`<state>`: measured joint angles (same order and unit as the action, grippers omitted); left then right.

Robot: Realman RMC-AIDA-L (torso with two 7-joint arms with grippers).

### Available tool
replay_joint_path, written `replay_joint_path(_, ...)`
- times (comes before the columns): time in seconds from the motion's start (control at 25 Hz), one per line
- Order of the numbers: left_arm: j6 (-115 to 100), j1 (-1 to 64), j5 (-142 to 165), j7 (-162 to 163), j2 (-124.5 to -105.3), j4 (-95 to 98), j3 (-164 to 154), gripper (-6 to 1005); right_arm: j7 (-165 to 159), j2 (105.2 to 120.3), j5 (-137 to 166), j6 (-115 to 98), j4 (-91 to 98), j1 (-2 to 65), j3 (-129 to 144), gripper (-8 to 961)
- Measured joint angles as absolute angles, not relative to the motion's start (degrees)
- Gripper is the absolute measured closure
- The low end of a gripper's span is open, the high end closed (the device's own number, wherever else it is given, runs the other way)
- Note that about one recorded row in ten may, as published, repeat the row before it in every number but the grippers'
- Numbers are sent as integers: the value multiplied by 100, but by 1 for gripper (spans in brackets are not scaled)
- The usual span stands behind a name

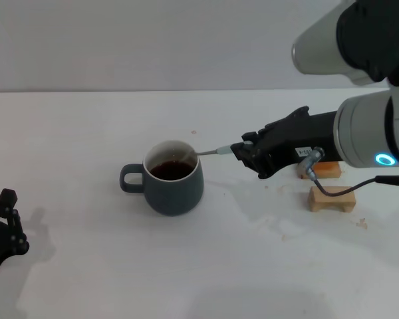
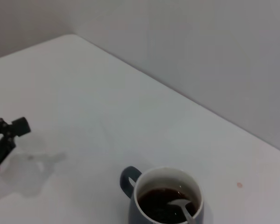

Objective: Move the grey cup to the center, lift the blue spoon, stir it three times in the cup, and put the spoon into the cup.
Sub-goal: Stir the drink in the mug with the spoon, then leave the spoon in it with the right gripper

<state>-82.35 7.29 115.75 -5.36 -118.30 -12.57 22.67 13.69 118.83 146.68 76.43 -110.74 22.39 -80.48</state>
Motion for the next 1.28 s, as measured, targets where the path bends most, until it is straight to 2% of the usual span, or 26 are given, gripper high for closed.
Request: replay_joint_path(1.28,-8244,721,11566,-494,-11821,-1238,2340,1000,1487,11900,14632,7035,-9615,3146,-7570,775)
